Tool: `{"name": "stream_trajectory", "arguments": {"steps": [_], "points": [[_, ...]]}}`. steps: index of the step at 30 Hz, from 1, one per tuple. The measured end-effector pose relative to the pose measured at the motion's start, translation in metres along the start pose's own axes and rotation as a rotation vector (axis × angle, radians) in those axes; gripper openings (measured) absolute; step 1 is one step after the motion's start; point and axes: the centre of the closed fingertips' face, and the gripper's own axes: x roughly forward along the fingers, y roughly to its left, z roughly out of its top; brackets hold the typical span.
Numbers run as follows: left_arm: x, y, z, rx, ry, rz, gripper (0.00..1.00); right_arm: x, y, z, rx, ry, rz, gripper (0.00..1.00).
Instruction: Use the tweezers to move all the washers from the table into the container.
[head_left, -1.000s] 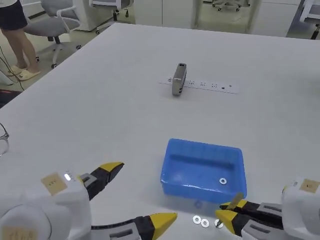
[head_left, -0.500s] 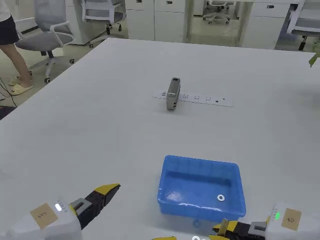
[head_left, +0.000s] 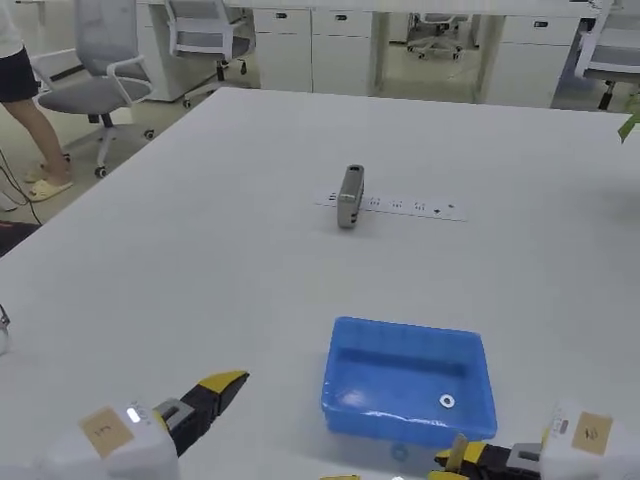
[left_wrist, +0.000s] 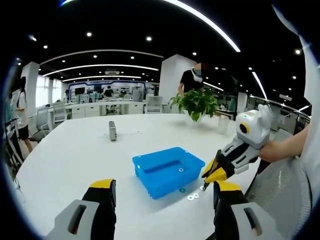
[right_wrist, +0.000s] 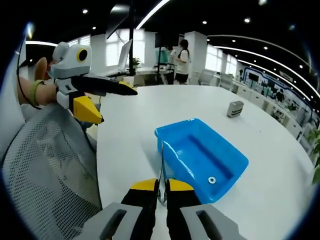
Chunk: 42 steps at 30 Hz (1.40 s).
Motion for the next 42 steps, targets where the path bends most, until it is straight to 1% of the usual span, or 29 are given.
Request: {"name": "stream_trajectory", "arguments": {"steps": [7,10,12,17,20,22,24,29,32,36,42], "points": [[-0.001,0.003,0.000,0.009,0.001,0.020,0.81,-0.006,0.000,0.021,0.087,-0.077,0.033,0.03],[-0.001,0.004,0.000,0.006,-0.002,0.026,0.81,-0.010,-0.003,0.034,0.144,-0.127,0.051,0.03],[-0.001,0.005,0.000,0.008,-0.001,0.029,0.81,-0.012,-0.005,0.041,0.165,-0.148,0.059,0.03],[-0.001,0.004,0.001,0.013,-0.001,0.028,0.81,-0.016,-0.010,0.052,0.190,-0.176,0.073,0.03],[-0.002,0.004,0.001,0.013,-0.002,0.028,0.81,-0.017,-0.012,0.056,0.202,-0.180,0.078,0.03],[-0.002,0.004,0.001,0.013,-0.003,0.030,0.81,-0.018,-0.015,0.058,0.223,-0.182,0.076,0.03],[-0.002,0.005,0.001,0.010,-0.005,0.032,0.81,-0.020,-0.017,0.063,0.244,-0.200,0.083,0.03],[-0.002,0.004,0.001,0.009,-0.004,0.027,0.81,-0.020,-0.022,0.070,0.259,-0.215,0.093,0.03],[-0.001,0.003,0.000,0.012,0.000,0.024,0.81,-0.020,-0.028,0.076,0.276,-0.234,0.091,0.03],[-0.001,0.003,0.002,0.008,-0.007,0.019,0.81,-0.018,-0.037,0.082,0.313,-0.257,0.085,0.03],[-0.002,0.004,0.002,0.006,-0.009,0.024,0.81,-0.012,-0.051,0.087,0.387,-0.295,0.084,0.03]]}}
